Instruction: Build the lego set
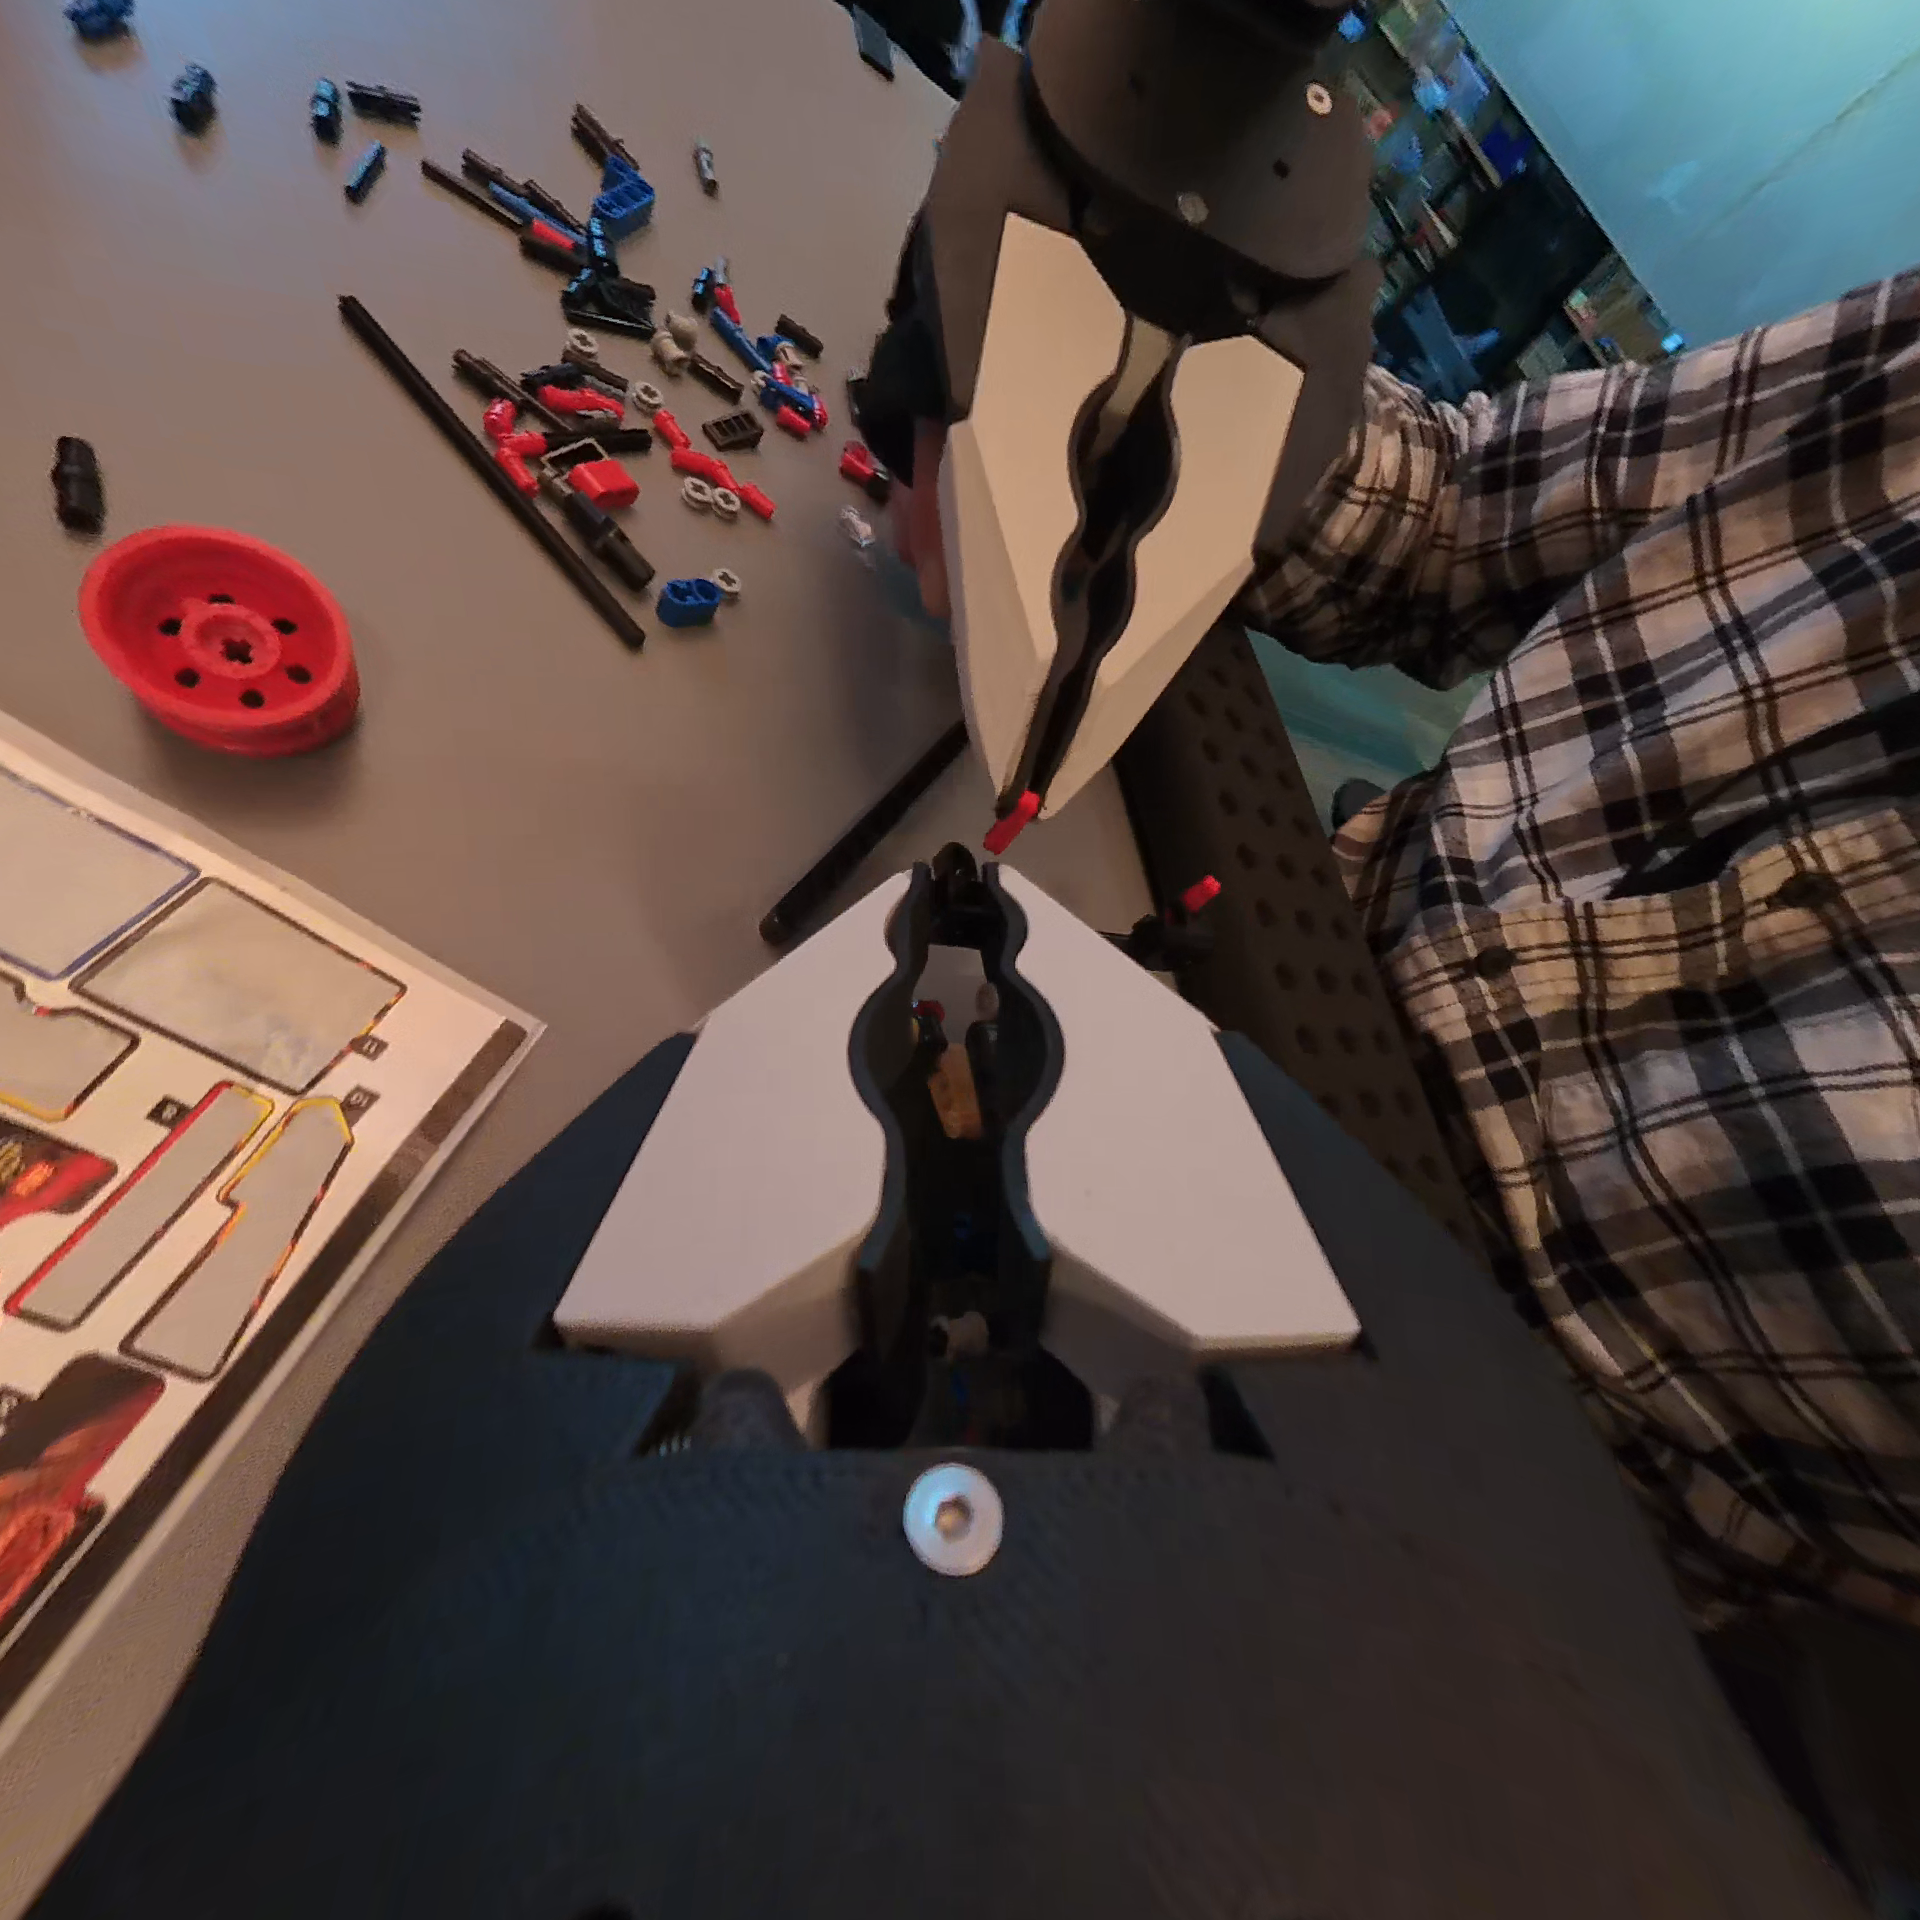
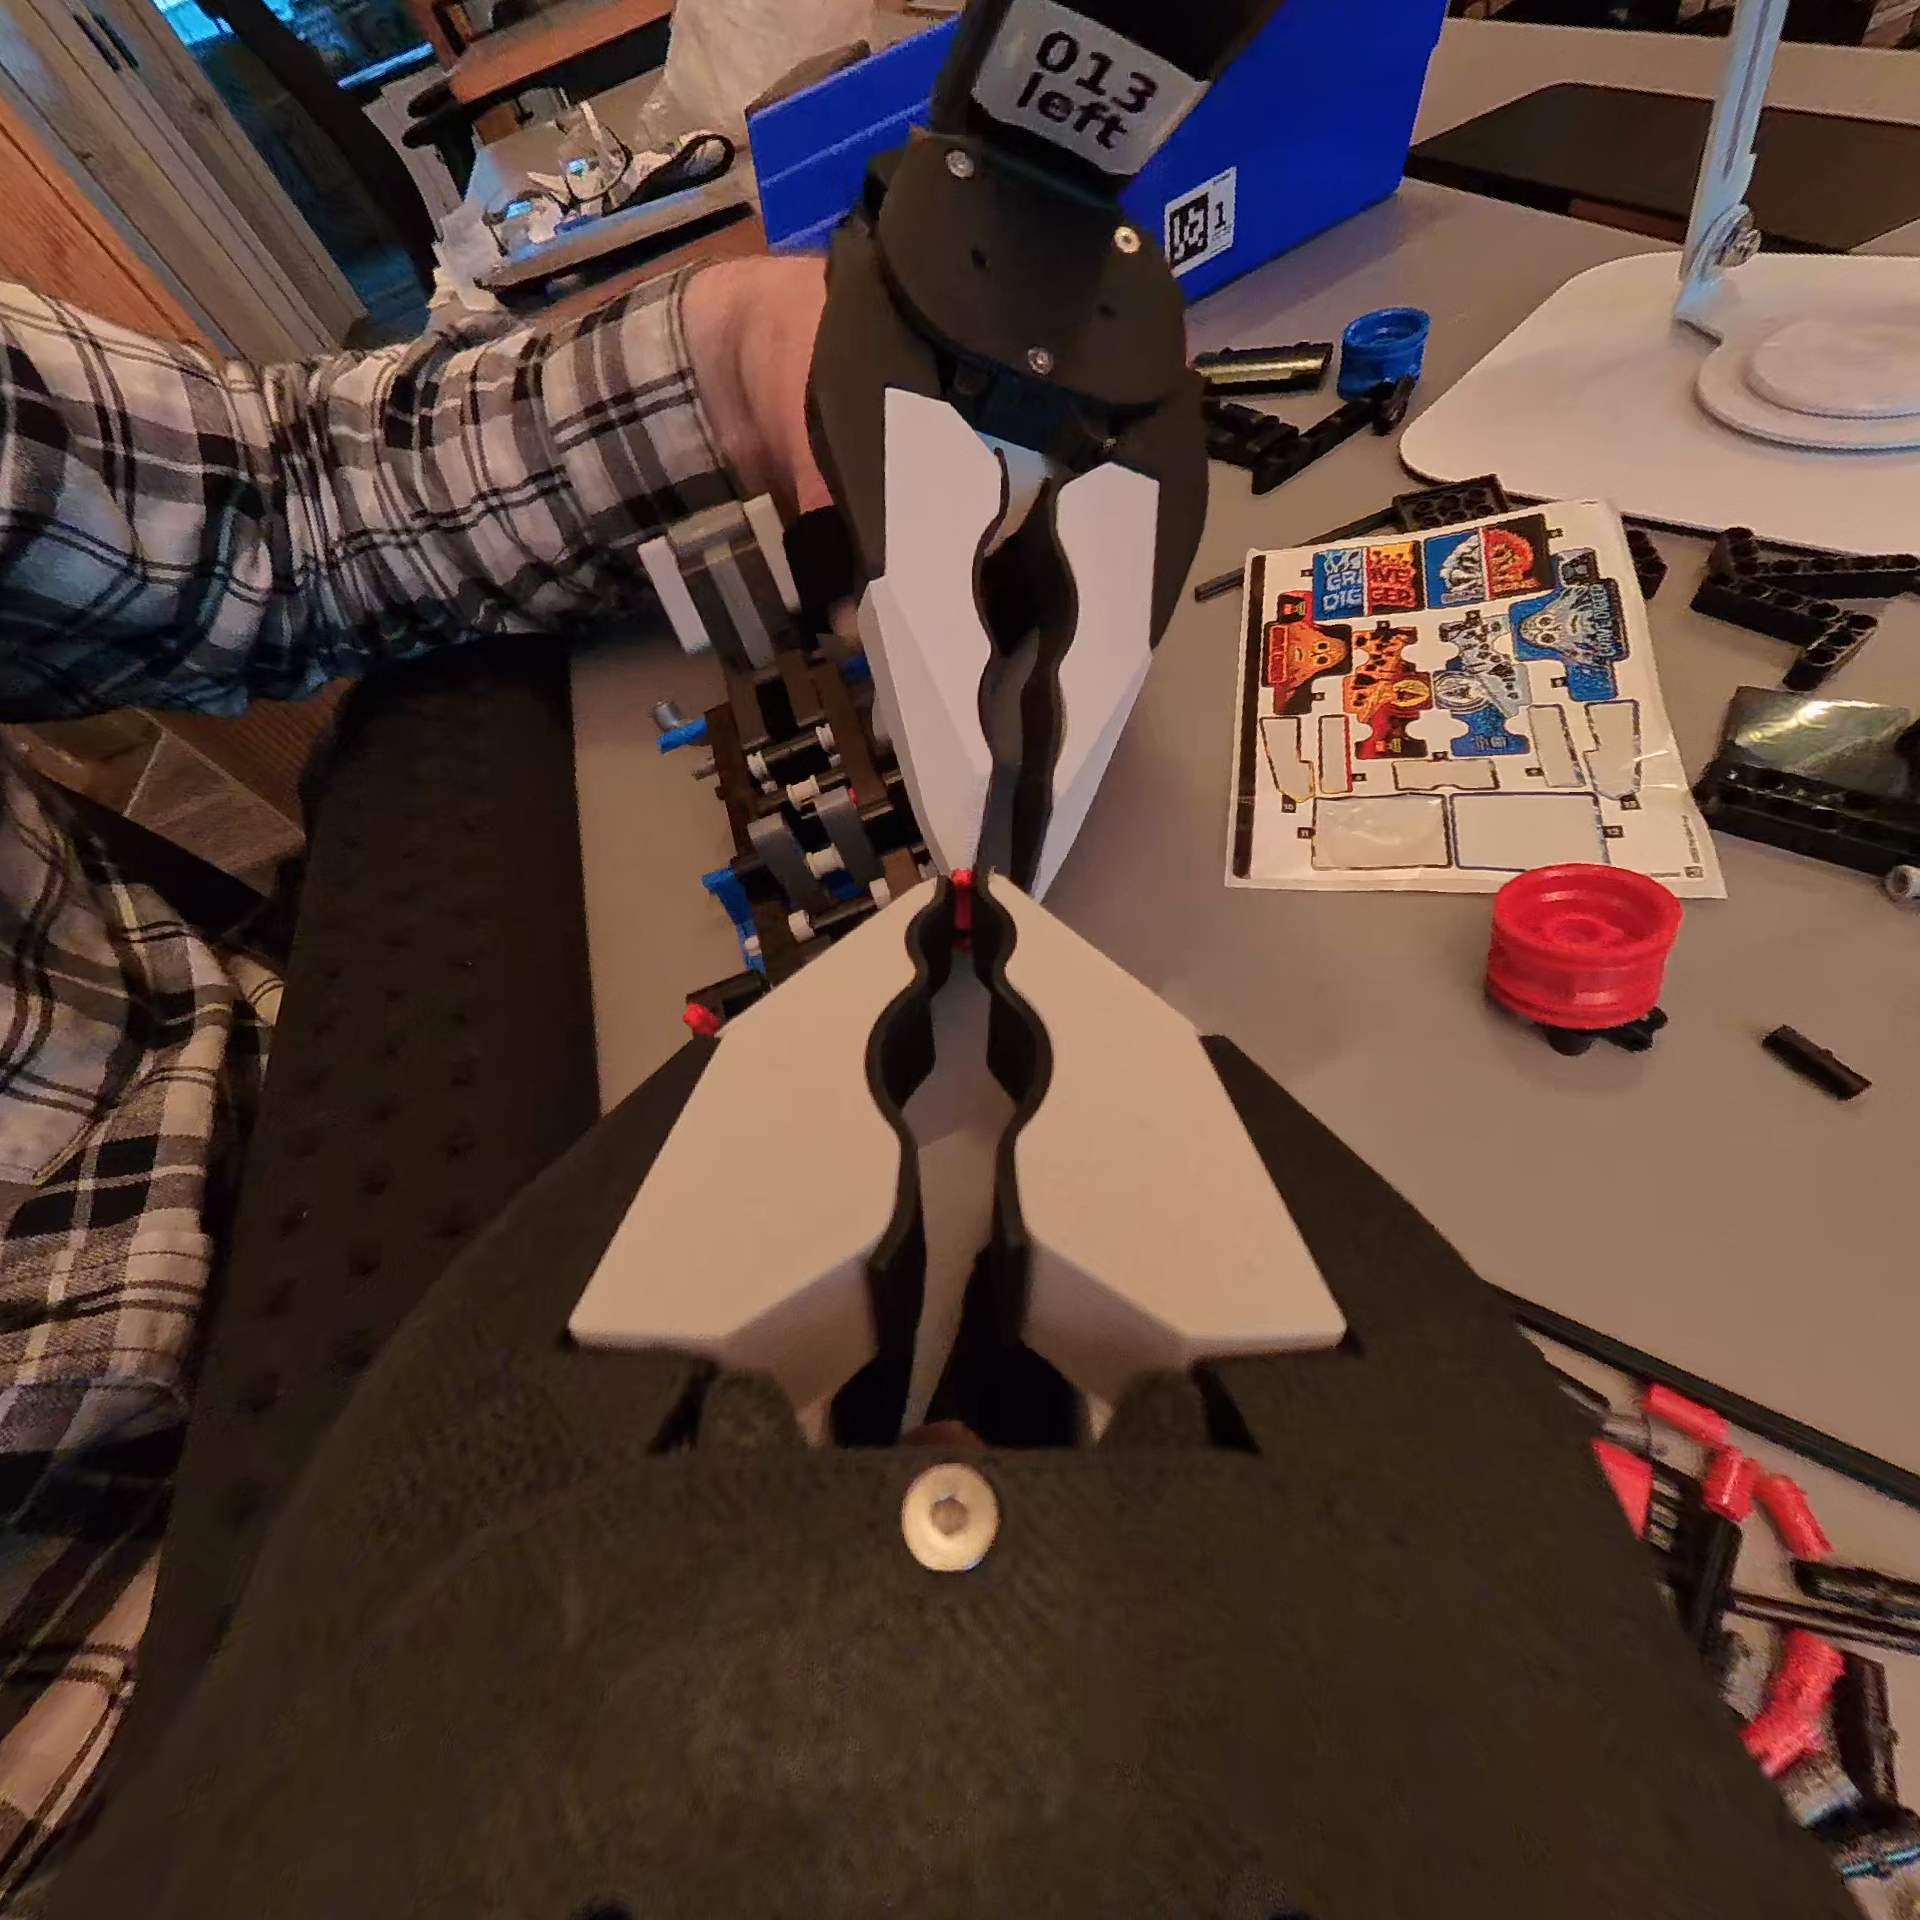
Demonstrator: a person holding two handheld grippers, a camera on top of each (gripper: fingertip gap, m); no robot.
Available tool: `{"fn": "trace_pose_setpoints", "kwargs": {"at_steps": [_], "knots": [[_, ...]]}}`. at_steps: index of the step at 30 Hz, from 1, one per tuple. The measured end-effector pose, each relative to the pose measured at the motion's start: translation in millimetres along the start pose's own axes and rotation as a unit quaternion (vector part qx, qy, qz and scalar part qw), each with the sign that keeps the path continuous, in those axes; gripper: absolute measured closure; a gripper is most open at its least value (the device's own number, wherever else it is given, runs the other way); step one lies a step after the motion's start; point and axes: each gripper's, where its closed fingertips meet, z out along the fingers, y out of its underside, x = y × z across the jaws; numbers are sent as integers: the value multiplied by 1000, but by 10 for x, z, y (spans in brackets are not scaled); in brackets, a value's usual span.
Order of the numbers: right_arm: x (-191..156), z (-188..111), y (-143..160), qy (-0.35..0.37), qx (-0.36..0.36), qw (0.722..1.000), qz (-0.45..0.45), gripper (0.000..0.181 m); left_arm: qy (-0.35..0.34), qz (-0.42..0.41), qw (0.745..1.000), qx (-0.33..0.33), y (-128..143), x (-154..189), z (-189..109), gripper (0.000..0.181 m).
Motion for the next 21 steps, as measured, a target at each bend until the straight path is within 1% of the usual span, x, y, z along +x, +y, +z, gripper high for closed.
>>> {"fn": "trace_pose_setpoints", "kwargs": {"at_steps": [4,6,8,11,15,17,19,21], "knots": [[7,30,10,7,4,1000,8,180,-33,-7,999,20,16,4,-32,171],[-3,28,-21,4,13,1000,14,181,-39,-13,999,26,52,-2,-35,161],[1,40,-25,6,17,1000,18,181,-35,-10,999,25,90,13,-30,150],[-29,63,-1,1,12,1000,19,181,-26,-6,999,22,101,29,-34,148],[-40,30,-20,2,22,1000,20,181,7,14,1000,19,78,147,-47,136],[-41,5,-30,3,28,999,22,181,23,32,999,-4,124,216,-27,133],[-42,-3,-27,3,29,999,23,181,26,48,998,-18,136,250,9,135],[-57,-5,-25,2,29,999,23,181,20,59,997,-40,182,248,60,145]]}}
